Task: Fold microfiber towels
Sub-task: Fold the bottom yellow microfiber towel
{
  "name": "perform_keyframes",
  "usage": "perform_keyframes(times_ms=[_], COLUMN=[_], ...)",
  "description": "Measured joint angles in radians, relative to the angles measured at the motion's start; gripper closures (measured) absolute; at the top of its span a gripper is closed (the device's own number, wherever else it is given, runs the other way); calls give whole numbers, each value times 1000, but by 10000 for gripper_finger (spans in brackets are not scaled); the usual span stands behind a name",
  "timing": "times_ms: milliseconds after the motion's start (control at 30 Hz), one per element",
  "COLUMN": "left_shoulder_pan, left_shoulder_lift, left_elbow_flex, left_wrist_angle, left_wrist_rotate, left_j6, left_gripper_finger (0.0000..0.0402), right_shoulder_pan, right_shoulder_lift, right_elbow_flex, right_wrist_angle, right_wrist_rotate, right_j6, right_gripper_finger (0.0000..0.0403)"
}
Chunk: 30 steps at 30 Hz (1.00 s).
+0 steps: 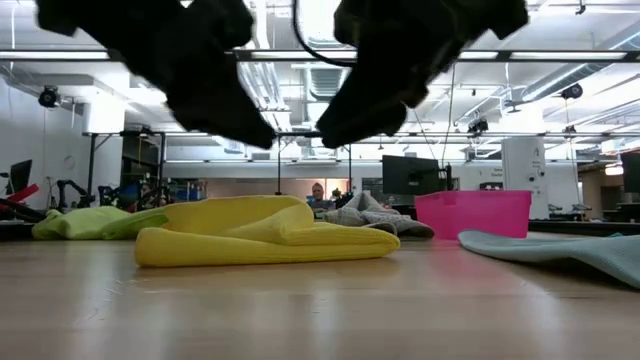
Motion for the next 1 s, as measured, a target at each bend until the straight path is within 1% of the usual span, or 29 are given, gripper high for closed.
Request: perform_keyframes(times_ms=[67,267,433,567,633,700,800,900,1000], left_shoulder_pan=[25,117,149,146,137,127,115,110,110], left_shoulder_lift=[36,139,195,198,189,182,158,124,87], left_elbow_flex=[8,45,57,57,57,62,67,68,68], left_wrist_angle=[70,88,72,47,18,-26,-151,-257,-316], left_wrist_rotate=[14,94,195,303,359,409,467,481,499], left_j6=[38,37,-15,-24,-23,-15,-12,-21,-24], left_gripper_finger=[281,281,281,285,299,322,361,390,399], right_shoulder_pan=[0,0,0,0,0,0,0,0,0], right_shoulder_lift=[-29,-68,-72,-72,-72,-72,-72,-72,-72], right_elbow_flex=[-48,-162,-196,-198,-198,-198,-198,-198,-198], right_wrist_angle=[42,193,232,233,235,235,236,238,239], right_wrist_rotate=[21,28,39,44,45,45,45,45,45], right_j6=[20,61,67,65,62,57,58,58,57], right_gripper_finger=[169,172,172,172,172,172,172,172,172])
